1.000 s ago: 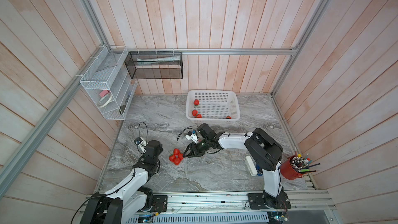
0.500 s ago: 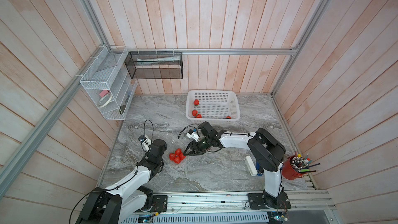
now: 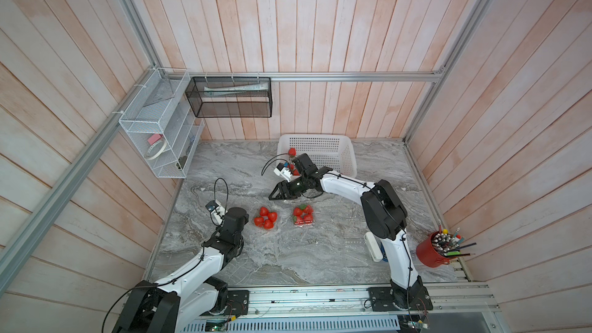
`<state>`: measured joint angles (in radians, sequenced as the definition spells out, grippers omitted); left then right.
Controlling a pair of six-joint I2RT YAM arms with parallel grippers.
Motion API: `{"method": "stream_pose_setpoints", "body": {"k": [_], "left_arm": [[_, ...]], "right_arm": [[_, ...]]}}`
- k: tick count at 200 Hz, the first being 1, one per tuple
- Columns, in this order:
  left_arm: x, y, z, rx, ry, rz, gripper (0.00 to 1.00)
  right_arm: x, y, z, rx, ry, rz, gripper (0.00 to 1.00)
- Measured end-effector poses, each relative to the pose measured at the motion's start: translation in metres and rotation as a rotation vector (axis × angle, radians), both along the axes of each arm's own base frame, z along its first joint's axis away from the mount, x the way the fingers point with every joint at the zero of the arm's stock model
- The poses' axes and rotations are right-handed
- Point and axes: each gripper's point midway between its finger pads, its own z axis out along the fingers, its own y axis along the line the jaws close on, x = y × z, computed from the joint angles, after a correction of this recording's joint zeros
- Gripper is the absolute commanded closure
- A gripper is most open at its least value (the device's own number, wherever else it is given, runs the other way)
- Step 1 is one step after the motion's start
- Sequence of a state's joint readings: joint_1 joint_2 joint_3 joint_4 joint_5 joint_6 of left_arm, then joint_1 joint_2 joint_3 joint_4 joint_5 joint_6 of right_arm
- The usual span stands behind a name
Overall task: Pack strawberries into containers
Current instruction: Close the packing box at the center of the board.
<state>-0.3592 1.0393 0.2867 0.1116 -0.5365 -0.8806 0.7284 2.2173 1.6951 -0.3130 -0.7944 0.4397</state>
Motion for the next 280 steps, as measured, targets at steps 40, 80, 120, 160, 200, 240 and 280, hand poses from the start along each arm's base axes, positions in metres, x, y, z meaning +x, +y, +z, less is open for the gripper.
{"method": "stream_pose_setpoints", "body": {"k": [40, 80, 120, 160, 200, 240, 280], "left_arm": [[0.0, -0.003, 0.0, 0.0, 0.0, -0.009, 0.88], [-0.001, -0.014, 0.002, 0.002, 0.0, -0.045, 0.88], [0.001, -0.033, 0.012, 0.011, -0.014, -0.095, 0.88], [-0.003, -0.046, 0.016, 0.037, -0.011, -0.129, 0.87], [-0.005, -0.057, 0.016, 0.068, 0.002, -0.156, 0.87], [-0.003, -0.07, 0.021, 0.094, 0.007, -0.18, 0.87], [-0.006, -0.084, 0.023, 0.11, 0.004, -0.215, 0.87]], "right_arm": [[0.013, 0.01, 0.006, -0.003, -0.026, 0.005, 0.41], [0.048, 0.041, 0.046, 0.094, -0.132, 0.003, 0.41], [0.05, 0.045, 0.047, 0.104, -0.122, -0.005, 0.41], [0.029, 0.03, 0.014, 0.068, -0.044, -0.015, 0.42], [-0.001, 0.003, 0.001, 0.045, 0.024, -0.042, 0.43], [-0.021, -0.014, 0.02, 0.088, 0.013, -0.065, 0.52], [-0.024, -0.018, 0.035, 0.122, -0.012, -0.083, 0.77]]}}
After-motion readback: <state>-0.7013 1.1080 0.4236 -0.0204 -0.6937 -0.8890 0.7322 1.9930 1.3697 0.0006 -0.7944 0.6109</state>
